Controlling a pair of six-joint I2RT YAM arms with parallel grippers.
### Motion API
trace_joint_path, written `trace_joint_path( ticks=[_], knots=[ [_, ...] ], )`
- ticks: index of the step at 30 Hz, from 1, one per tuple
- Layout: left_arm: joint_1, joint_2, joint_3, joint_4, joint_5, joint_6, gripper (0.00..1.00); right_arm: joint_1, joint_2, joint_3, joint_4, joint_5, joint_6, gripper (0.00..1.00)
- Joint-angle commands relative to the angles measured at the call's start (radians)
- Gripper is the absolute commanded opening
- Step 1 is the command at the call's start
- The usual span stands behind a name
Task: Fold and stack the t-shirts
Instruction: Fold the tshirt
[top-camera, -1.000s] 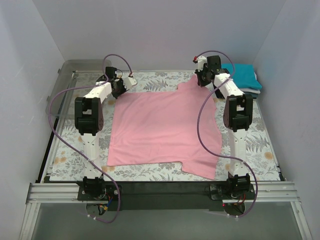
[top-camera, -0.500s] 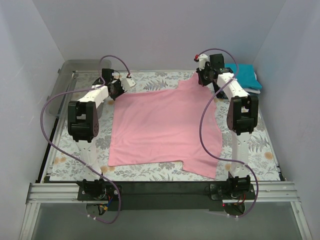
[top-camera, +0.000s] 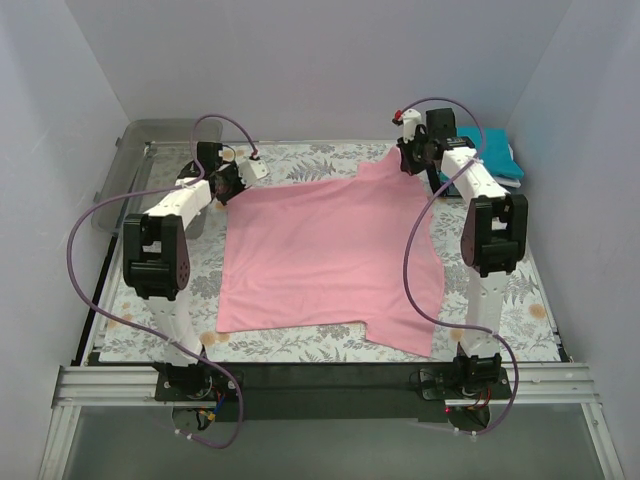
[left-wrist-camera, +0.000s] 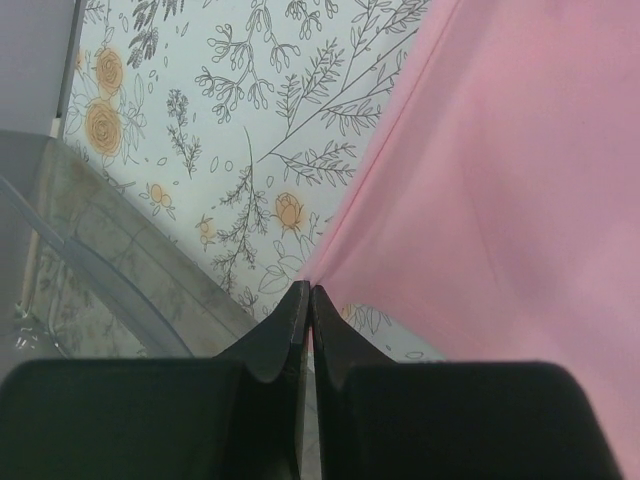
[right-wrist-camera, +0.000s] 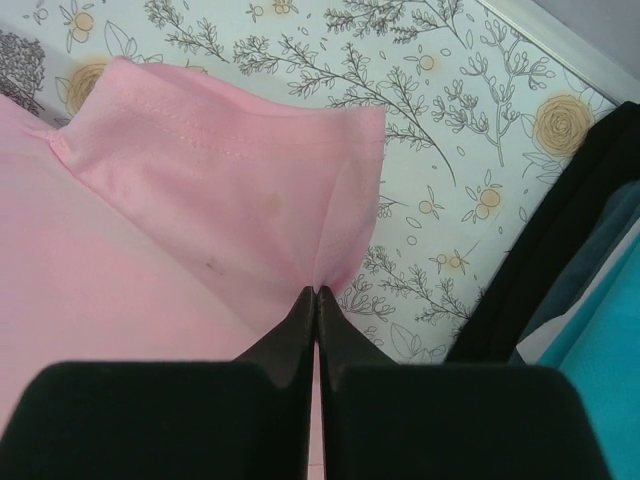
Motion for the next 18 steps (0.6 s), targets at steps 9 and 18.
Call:
trace_joint_path(
  ticks=[9,18],
  knots=[
    [0.007,-0.217,-0.132,-0.016,0.027,0.03,0.0,-0.014,-0.218,-0.201,0.022,-0.052,-0.037,0.01],
    [0.007,-0.312,-0.264,-0.059,0.035,0.044,0.0,-0.015,-0.302,-0.33,0.001,-0.083,-0.055,0.01]
  ],
)
